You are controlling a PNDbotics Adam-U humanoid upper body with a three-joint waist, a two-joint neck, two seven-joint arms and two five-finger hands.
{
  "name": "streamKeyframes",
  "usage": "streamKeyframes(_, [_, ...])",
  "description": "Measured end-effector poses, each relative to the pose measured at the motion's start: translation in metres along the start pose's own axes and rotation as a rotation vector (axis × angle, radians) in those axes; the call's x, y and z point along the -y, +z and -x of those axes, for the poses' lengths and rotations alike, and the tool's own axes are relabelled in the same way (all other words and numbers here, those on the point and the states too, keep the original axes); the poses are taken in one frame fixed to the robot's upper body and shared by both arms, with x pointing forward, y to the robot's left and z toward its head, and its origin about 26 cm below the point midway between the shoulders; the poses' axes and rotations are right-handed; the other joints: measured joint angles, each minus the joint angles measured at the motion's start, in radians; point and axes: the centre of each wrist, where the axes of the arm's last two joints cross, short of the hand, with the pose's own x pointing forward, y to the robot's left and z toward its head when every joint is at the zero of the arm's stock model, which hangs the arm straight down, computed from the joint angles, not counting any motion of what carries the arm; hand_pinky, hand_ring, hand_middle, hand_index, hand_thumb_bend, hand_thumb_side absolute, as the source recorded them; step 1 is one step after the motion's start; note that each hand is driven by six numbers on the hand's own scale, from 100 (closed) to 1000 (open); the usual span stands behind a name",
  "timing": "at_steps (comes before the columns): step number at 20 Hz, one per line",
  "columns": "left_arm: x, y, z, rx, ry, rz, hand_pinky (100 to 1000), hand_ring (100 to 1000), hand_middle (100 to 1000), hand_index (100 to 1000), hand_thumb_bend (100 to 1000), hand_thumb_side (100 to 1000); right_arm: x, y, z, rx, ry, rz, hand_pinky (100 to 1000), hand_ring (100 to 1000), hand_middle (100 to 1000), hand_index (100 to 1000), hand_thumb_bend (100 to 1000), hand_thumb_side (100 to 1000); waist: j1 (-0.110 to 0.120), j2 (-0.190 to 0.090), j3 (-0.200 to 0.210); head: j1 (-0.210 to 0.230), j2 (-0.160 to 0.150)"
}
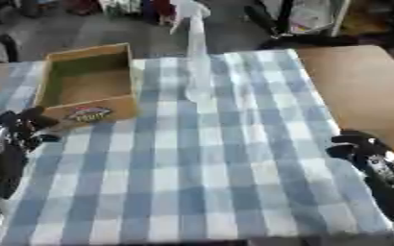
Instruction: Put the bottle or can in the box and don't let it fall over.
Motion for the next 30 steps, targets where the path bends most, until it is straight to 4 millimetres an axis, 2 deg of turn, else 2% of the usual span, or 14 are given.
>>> streamKeyframes(11, [0.0, 0.0, 0.0, 0.0, 0.0, 0.003, 687, 809, 646, 855, 156, 998, 0.0, 0.0, 0.0, 0.013, 0.028, -0.055, 795, 738, 755, 890, 100, 825, -0.002, 0.0, 0.0, 0.0, 0.0])
streamKeyframes(13, [0.0, 0.0, 0.0, 0.0, 0.0, 0.003, 688, 809, 646, 855, 157, 999, 0.004, -0.007, -0.003, 0.027, 0.038, -0.055, 792, 734, 749, 891, 100, 821, -0.004, -0.003, 0.004, -0.002, 0.0])
streamKeyframes(16, [0.0, 0.0, 0.0, -0.002, 0.001, 0.007, 688, 810, 646, 854, 157, 997, 0.026, -0.033, -0.017, 0.076, 0.108, -0.058, 799, 736, 751, 895, 100, 800, -0.012, -0.013, 0.016, -0.018, 0.0])
streamKeyframes(22, [0.003, -0.001, 0.0, -0.003, 0.005, 0.031, 687, 810, 645, 854, 157, 994, 0.097, -0.107, -0.069, 0.196, 0.382, -0.083, 817, 757, 775, 905, 100, 771, -0.024, -0.02, 0.051, -0.051, 0.0])
streamKeyframes(25, [0.005, -0.002, 0.0, -0.002, 0.011, 0.048, 687, 810, 645, 854, 156, 996, 0.124, -0.141, -0.086, 0.212, 0.478, -0.115, 821, 766, 783, 909, 100, 768, -0.028, -0.02, 0.072, -0.079, -0.001])
streamKeyframes(27, [0.008, -0.003, 0.0, 0.0, 0.015, 0.065, 687, 811, 646, 854, 157, 996, 0.136, -0.163, -0.093, 0.214, 0.514, -0.13, 828, 778, 795, 915, 100, 757, -0.027, -0.02, 0.093, -0.103, -0.002])
streamKeyframes(30, [0.011, -0.007, -0.002, 0.012, 0.02, 0.096, 687, 811, 646, 854, 156, 995, 0.144, -0.196, -0.103, 0.217, 0.55, -0.159, 845, 820, 819, 923, 100, 725, -0.027, -0.015, 0.128, -0.143, -0.003])
